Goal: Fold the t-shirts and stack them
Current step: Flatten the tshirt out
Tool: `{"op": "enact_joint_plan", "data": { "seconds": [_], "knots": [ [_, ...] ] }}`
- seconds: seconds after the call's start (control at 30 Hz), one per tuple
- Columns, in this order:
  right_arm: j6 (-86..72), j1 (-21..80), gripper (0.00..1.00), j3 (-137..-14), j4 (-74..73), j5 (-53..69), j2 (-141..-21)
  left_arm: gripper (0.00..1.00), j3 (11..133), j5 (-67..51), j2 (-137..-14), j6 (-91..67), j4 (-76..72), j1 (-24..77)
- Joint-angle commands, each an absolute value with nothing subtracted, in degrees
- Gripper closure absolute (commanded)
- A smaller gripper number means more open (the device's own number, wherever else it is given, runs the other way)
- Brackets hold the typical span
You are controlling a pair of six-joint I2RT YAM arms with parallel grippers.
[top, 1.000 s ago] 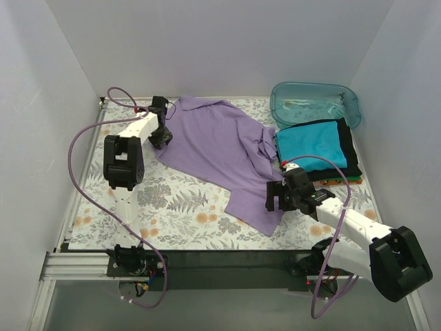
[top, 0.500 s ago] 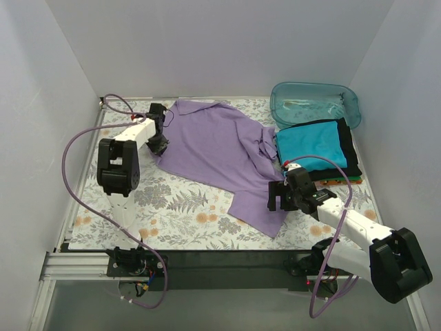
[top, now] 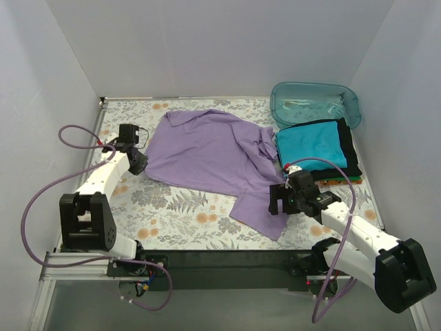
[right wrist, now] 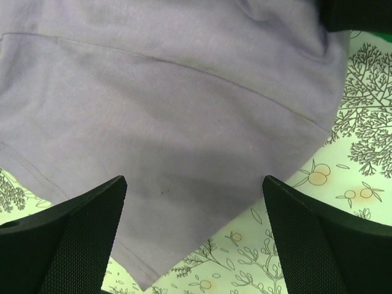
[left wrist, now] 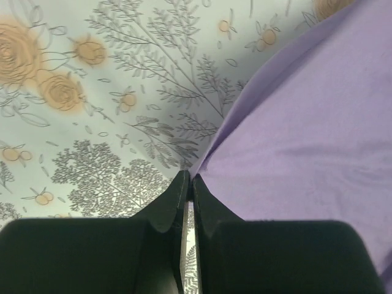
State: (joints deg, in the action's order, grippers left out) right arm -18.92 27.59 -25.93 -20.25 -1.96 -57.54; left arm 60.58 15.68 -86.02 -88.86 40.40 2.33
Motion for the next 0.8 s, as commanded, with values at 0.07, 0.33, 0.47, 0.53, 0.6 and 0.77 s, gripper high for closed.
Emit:
{"op": "enact_joint_plan", "data": {
  "seconds": [0.07, 0.33, 0.47, 0.53, 0.6, 0.77],
  "knots": [
    [-19.7, 34.6, 0.01, -29.5, -25.0, -2.0, -54.1, 1.0, 55.6, 15.2, -80.9, -91.4, 37.1, 0.1],
    [-37.4, 52.9, 0.02, -31.8, -38.3, -13.4, -52.2, 1.0, 50.2, 15.7, -77.2, -93.6, 37.9, -2.7],
    [-47.4, 60.5, 0.02, -29.3, -40.5, -15.2, -52.6, 1.0, 46.2, 13.9, -73.2, -93.7, 34.5, -3.3],
    [-48.6, 62.9, 0.02, -29.2, -41.7, -16.3, -53.8, 1.0, 45.2, 13.3, -71.8, -94.0, 33.8, -3.3],
    [-49.8, 63.7, 0.02, -29.6, -42.6, -18.4, -55.8, 1.0, 44.0, 13.3, -71.3, -94.7, 33.2, -3.5],
    [-50.4, 63.9, 0.06, -30.2, -43.9, -20.4, -58.5, 1.0, 43.4, 12.9, -70.1, -95.8, 33.1, -3.6]
  ]
}}
